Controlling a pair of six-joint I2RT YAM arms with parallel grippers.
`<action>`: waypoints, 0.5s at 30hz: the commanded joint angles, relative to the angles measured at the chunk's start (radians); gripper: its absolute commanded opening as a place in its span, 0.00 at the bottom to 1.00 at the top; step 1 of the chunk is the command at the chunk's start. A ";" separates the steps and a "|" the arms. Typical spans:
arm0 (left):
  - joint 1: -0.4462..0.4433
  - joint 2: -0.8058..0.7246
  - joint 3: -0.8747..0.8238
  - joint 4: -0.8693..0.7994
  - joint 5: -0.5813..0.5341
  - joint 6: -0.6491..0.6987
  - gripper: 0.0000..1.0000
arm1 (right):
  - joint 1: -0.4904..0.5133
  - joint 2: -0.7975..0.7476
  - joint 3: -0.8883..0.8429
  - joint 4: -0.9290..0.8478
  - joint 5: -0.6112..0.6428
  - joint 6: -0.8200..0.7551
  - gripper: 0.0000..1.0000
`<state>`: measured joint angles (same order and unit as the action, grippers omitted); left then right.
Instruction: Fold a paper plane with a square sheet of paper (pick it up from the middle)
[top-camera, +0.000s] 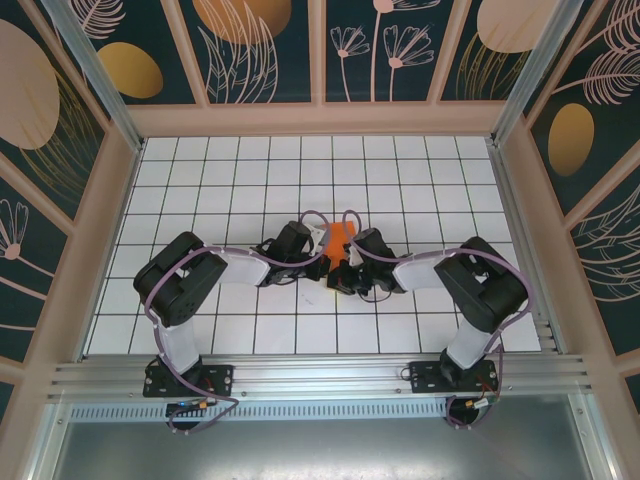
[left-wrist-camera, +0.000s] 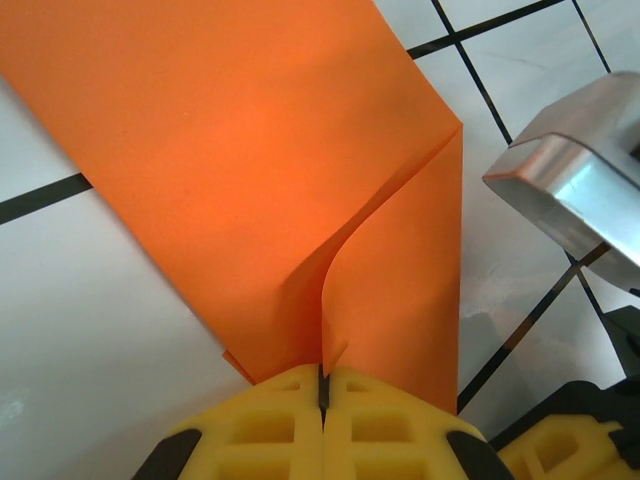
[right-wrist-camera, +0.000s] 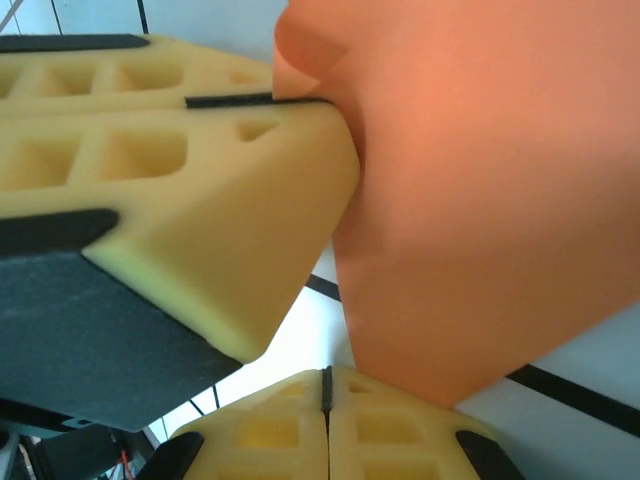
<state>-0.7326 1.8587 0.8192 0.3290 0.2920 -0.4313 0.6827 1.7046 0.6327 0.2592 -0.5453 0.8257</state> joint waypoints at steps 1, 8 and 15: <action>0.004 0.042 -0.026 -0.096 -0.008 -0.008 0.00 | 0.005 0.049 -0.005 -0.029 0.048 0.016 0.08; 0.005 0.041 -0.025 -0.097 -0.007 -0.007 0.00 | 0.002 -0.055 0.008 0.004 0.008 0.006 0.09; 0.004 0.042 -0.025 -0.098 -0.006 -0.007 0.00 | -0.086 -0.139 -0.021 -0.015 0.011 -0.031 0.10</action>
<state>-0.7326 1.8587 0.8192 0.3298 0.2920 -0.4313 0.6350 1.5761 0.6327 0.2485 -0.5388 0.8173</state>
